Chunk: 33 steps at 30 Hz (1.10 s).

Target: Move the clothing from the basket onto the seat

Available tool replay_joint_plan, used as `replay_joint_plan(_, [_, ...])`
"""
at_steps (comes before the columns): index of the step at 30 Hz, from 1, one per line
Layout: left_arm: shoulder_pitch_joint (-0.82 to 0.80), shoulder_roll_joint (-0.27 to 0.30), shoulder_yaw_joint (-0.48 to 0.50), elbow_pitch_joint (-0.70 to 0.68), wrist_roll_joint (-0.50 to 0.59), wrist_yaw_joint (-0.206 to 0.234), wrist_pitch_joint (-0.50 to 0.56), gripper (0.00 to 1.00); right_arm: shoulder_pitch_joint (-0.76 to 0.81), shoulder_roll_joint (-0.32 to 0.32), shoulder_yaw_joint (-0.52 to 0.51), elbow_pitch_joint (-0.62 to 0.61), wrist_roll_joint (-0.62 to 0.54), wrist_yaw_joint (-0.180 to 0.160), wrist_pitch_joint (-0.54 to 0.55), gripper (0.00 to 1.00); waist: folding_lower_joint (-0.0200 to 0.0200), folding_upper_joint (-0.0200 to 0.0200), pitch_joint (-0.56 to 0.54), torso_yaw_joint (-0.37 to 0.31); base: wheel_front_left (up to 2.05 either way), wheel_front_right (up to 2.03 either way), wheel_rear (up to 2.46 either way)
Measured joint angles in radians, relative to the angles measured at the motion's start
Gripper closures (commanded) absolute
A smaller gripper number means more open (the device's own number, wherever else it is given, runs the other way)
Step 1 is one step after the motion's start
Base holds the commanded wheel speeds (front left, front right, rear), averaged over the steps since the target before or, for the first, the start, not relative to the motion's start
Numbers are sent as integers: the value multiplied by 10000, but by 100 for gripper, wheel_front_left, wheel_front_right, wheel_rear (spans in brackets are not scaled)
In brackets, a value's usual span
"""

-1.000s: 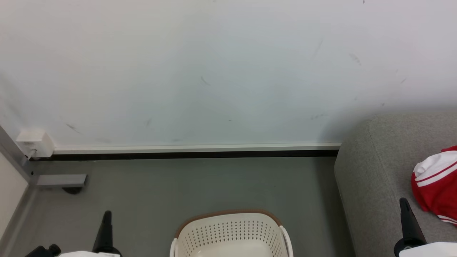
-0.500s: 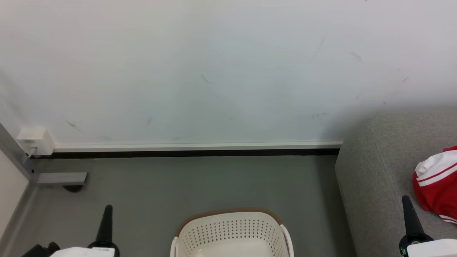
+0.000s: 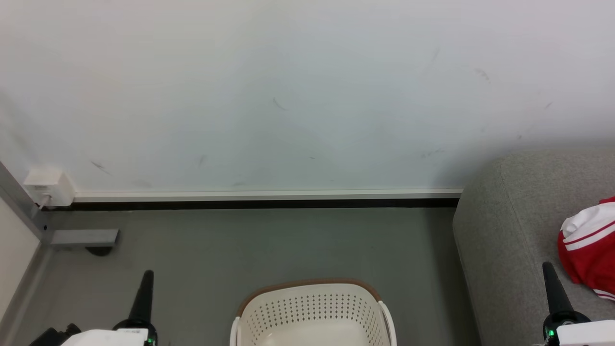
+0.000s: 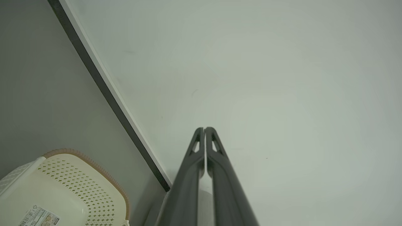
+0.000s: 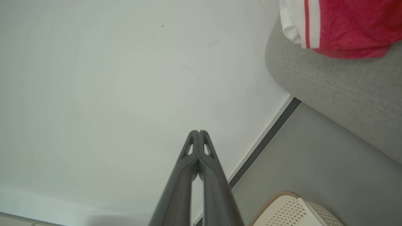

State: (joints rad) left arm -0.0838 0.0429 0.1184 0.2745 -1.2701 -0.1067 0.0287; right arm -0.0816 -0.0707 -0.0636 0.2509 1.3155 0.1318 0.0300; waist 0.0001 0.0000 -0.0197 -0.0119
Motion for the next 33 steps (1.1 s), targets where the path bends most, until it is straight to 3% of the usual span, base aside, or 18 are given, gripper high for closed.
replay_joint_plan(33, [-221, 27, -19, -184, -2623, -161, 681, 100, -219, 150, -403, 0, 2276, 0, 660, 100, 0, 0, 149, 90, 0, 0, 0])
